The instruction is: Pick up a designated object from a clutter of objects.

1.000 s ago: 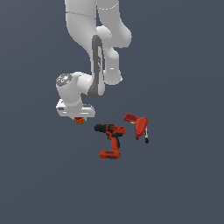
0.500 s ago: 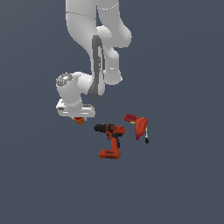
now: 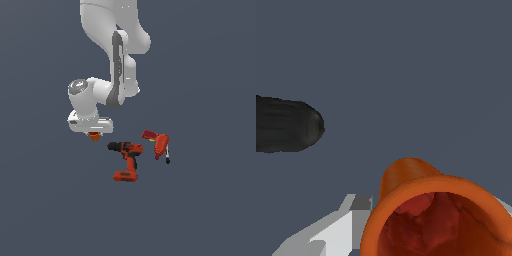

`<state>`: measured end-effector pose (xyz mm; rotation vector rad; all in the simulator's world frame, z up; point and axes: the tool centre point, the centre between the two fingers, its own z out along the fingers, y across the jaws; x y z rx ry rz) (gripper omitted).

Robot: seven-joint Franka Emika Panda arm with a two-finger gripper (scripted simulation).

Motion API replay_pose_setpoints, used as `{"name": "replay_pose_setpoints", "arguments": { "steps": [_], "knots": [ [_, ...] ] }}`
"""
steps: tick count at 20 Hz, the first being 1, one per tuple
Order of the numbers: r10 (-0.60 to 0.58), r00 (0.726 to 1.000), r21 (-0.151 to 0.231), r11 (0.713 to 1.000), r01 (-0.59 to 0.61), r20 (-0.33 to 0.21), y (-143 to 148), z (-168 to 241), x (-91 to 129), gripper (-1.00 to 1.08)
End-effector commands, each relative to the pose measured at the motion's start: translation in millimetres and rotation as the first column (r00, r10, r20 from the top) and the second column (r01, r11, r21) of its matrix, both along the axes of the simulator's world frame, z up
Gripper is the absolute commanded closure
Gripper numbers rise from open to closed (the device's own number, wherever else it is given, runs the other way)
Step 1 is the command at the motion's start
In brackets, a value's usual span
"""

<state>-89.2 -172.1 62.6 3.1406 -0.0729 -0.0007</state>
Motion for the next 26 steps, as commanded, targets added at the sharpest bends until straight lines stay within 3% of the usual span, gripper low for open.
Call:
{"name": "replay_pose_setpoints", "arguments": {
  "steps": [1, 26],
  "knots": [
    [0.001, 1.0, 0.0, 1.0, -0.001, 0.001, 13.9, 12.8, 4.8, 1.08],
    [0.001, 1.0, -0.004, 1.0, -0.001, 0.0, 236.1, 216.5, 78.7, 1.08]
  ]
}}
